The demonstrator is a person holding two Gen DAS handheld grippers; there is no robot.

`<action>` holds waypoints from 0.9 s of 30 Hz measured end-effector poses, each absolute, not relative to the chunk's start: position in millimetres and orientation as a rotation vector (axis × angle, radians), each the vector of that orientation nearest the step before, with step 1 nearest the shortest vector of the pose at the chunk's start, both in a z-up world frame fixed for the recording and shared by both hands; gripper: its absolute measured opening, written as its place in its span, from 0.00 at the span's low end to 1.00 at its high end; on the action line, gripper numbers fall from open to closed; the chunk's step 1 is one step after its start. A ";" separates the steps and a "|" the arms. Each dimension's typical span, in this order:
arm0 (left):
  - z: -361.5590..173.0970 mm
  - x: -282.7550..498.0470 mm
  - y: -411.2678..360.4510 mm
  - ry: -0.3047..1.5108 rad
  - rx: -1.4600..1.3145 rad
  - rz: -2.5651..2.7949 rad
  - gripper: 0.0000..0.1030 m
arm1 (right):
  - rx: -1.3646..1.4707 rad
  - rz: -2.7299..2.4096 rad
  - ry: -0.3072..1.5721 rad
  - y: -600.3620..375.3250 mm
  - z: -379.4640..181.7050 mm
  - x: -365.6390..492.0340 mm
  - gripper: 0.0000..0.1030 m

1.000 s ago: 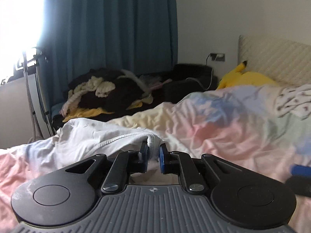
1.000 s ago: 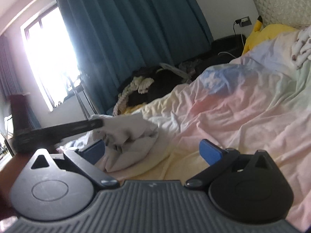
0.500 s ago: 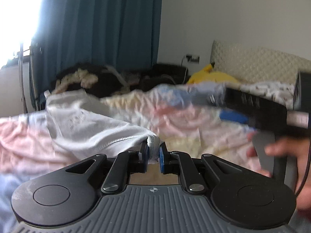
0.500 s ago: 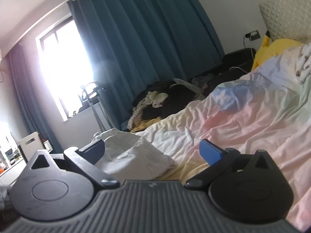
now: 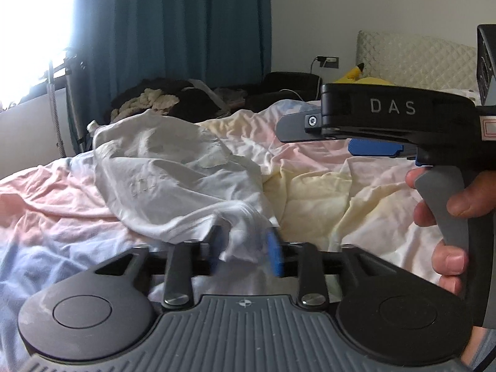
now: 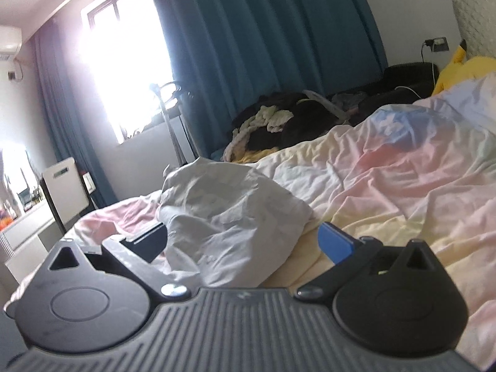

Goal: Fold clothes
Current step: 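Lift the shirt with the left gripper while the right gripper closes on another edge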

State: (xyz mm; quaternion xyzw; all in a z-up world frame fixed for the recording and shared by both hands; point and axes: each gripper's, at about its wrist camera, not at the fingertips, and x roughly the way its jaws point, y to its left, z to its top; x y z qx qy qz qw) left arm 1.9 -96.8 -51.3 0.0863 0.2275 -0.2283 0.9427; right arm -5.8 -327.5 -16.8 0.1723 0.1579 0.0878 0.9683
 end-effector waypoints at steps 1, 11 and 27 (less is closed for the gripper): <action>-50.3 0.2 -93.4 0.457 0.170 -0.464 0.53 | 0.341 0.179 0.318 -325.6 -15.7 -6.8 1.00; -35.4 -5.8 -18.5 0.513 0.104 -0.385 0.62 | 0.308 0.225 0.384 -300.2 -18.4 -7.8 1.00; -45.7 35.7 10.6 0.500 0.075 -0.184 0.62 | -0.077 0.316 0.568 -217.5 -53.7 11.7 0.15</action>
